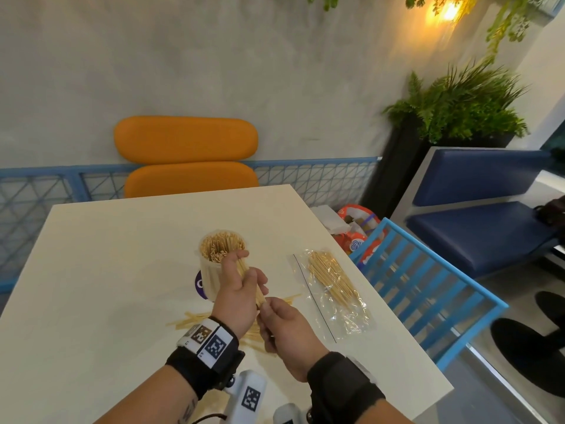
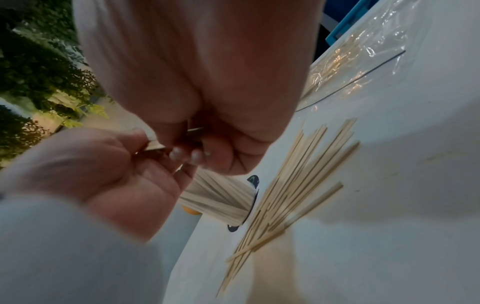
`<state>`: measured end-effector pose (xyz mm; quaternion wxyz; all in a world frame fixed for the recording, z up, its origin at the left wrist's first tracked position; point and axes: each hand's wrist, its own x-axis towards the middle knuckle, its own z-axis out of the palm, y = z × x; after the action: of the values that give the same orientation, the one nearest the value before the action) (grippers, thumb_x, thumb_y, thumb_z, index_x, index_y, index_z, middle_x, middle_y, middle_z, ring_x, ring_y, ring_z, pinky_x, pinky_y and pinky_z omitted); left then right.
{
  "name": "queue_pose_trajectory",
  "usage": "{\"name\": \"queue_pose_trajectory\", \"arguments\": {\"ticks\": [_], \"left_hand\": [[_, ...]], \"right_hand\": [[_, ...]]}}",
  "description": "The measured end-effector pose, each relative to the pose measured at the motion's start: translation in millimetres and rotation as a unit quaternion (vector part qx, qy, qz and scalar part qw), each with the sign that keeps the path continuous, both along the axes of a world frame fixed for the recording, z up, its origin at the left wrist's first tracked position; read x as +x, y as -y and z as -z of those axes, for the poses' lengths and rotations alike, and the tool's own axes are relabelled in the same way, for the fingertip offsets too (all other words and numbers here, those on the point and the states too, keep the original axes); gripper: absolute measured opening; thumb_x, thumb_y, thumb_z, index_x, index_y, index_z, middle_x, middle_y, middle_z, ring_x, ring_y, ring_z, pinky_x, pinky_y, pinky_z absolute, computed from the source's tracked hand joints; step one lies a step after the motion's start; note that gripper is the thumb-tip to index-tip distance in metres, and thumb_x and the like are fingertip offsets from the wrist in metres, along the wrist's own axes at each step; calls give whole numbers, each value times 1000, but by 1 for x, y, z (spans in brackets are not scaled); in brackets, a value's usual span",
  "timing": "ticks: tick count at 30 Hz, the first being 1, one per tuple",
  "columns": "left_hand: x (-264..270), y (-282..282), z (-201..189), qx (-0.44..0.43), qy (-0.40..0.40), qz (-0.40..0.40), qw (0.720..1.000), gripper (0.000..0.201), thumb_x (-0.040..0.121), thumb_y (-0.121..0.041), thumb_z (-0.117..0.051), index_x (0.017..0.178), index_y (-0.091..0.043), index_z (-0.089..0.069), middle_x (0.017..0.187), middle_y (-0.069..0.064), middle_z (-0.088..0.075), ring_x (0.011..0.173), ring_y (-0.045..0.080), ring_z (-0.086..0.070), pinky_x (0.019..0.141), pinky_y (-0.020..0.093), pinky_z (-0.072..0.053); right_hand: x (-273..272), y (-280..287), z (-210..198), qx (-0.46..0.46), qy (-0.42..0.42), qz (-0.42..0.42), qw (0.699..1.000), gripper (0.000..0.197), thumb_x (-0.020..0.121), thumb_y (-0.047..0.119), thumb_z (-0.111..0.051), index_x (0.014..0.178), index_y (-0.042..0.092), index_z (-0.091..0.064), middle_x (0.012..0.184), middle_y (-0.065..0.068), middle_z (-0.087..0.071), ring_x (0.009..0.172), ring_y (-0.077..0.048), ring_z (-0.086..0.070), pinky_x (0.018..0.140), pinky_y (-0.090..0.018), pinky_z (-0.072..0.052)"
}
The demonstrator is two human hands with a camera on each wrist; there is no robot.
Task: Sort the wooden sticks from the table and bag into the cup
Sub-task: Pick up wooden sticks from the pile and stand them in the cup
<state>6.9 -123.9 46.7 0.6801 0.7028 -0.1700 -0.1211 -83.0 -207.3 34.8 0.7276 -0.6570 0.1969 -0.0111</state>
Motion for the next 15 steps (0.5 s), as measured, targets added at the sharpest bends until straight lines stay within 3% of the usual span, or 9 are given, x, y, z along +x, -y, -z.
{"name": "queue_pose_trajectory", "arguments": {"ticks": [3, 7, 10, 13, 15], "left_hand": [[2, -8, 0, 20, 18, 46, 999, 50, 104, -6, -38, 118, -54, -36, 88, -1, -69, 82, 18, -68, 73, 31, -57], [14, -21, -9, 58, 76, 54, 994, 57, 102, -7, -46, 128, -57, -37, 89, -6, -72, 77, 15, -70, 80, 31, -57], [32, -29, -31, 44, 111, 12, 993, 53, 101, -4, -47, 114, -56, -46, 87, -4, -74, 80, 18, -71, 84, 46, -58], [57, -38, -60, 2, 146, -57, 988, 52, 102, -4, -46, 106, -55, -46, 85, -4, -74, 83, 18, -73, 83, 44, -58], [76, -44, -75, -12, 165, -111, 980, 51, 102, -6, -46, 105, -57, -46, 85, -7, -73, 85, 17, -74, 83, 45, -60]], "right_hand": [[2, 4, 3, -21, 1, 19, 1000, 28, 108, 24, -39, 96, 13, -61, 68, 3, -40, 53, -7, -32, 52, -22, -27], [15, 6, -4, -19, 21, 2, 1000, 27, 108, 23, -41, 94, 15, -63, 68, 5, -42, 54, -8, -32, 52, -24, -24], [37, 7, -16, -41, 46, -7, 998, 23, 107, 25, -44, 99, 11, -60, 74, 2, -51, 55, -8, -39, 51, -25, -26], [62, 11, -30, -51, 68, 7, 996, 22, 106, 27, -47, 116, 15, -63, 93, 3, -63, 69, -11, -55, 53, -23, -38], [76, 17, -33, -98, 58, 29, 993, 23, 104, 22, -48, 123, 21, -60, 106, 6, -65, 79, -10, -59, 63, -23, -45]]}}
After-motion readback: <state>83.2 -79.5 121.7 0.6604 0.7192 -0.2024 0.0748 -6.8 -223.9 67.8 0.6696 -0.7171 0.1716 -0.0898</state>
